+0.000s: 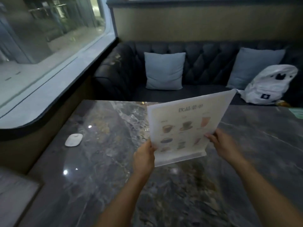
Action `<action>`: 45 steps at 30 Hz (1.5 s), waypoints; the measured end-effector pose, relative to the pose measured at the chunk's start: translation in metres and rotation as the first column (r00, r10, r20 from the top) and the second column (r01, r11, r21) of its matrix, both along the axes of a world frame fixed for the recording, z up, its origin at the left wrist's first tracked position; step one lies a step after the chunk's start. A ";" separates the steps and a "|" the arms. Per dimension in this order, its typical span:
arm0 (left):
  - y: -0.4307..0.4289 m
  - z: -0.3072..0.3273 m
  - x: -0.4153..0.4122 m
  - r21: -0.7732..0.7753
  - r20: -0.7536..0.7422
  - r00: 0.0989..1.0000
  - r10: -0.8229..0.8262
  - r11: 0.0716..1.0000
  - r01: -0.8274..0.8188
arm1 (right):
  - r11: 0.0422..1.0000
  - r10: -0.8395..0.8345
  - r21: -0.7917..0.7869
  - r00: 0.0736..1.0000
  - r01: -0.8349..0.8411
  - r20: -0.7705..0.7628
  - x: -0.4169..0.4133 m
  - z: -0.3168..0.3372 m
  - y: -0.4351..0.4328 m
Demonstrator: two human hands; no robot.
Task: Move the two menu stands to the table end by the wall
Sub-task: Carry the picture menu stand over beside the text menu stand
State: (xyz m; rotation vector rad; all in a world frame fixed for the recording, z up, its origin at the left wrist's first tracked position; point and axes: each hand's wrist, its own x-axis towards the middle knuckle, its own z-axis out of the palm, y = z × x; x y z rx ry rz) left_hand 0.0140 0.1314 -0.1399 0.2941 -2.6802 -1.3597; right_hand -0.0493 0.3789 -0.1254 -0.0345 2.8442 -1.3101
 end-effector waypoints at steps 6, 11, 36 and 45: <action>-0.084 0.003 0.007 0.132 -0.035 0.994 0.101 0.987 -0.096 | 0.993 0.103 -0.053 0.995 -0.102 0.016 -0.021 0.007 -0.098; -0.161 0.004 0.021 0.182 -0.026 0.983 0.179 0.968 -0.172 | 0.988 0.154 -0.024 0.987 -0.153 0.053 -0.033 -0.002 -0.190; -0.325 -0.012 0.072 0.093 -0.008 0.835 0.551 0.831 -0.548 | 0.905 0.424 -0.038 0.905 -0.423 0.018 -0.072 -0.030 -0.430; -0.329 -0.004 0.078 0.069 -0.028 0.735 0.678 0.735 -0.675 | 0.736 0.553 -0.457 0.833 -0.499 -0.019 -0.083 -0.019 -0.481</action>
